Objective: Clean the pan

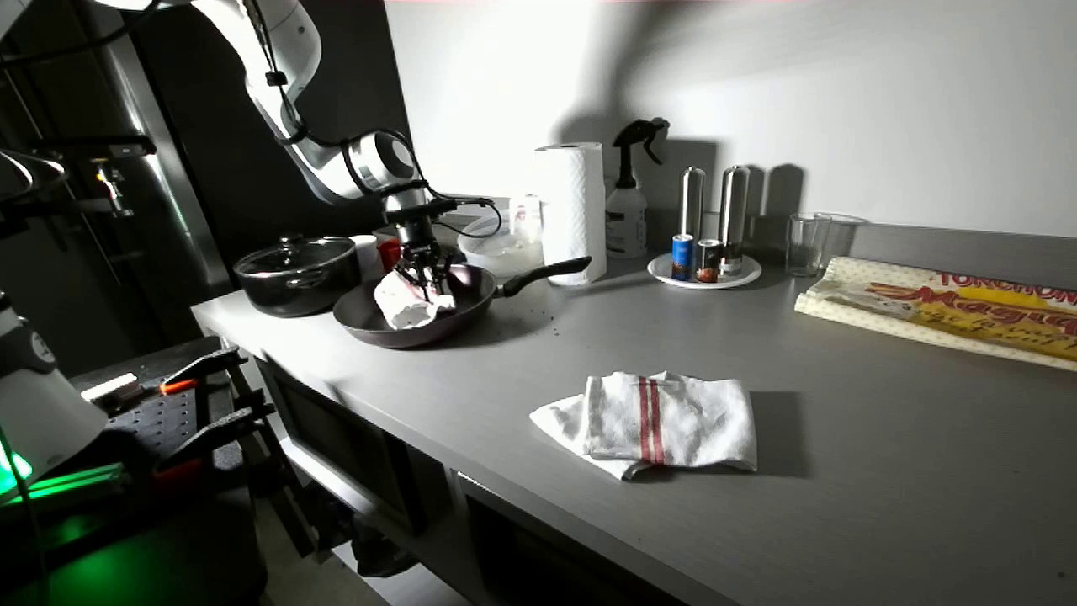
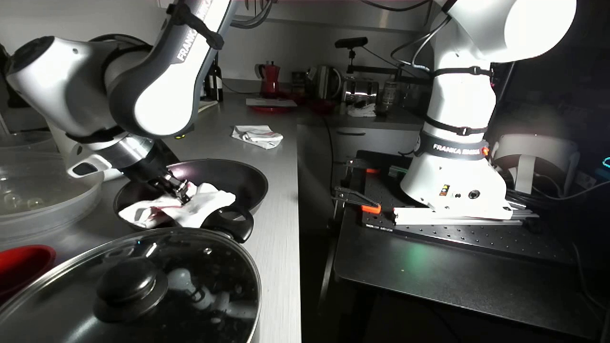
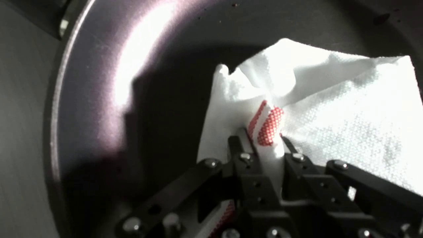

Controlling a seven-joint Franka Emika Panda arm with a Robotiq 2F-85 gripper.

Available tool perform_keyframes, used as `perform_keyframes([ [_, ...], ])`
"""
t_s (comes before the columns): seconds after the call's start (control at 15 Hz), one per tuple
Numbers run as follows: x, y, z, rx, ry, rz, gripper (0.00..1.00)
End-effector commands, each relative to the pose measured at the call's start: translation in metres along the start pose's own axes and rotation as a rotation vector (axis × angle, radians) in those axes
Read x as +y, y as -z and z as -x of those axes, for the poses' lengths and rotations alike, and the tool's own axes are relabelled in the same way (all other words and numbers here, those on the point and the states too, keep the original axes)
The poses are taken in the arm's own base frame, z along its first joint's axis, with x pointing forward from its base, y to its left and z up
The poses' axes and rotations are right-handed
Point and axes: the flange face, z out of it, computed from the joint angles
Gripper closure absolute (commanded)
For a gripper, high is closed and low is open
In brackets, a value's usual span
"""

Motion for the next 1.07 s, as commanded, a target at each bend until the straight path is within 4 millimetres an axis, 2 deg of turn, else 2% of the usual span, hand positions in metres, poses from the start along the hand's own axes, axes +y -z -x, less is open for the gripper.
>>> perform_keyframes([
  [0.0,-0.042,-0.018,-0.021,0.042,0.135,0.011,0.96],
  [0.33,-0.070,-0.013,-0.027,0.089,0.277,0.027,0.96],
  [0.67,-0.099,-0.011,-0.024,0.140,0.417,0.030,0.96],
  [1.0,-0.119,-0.010,-0.017,0.167,0.499,0.019,0.96],
])
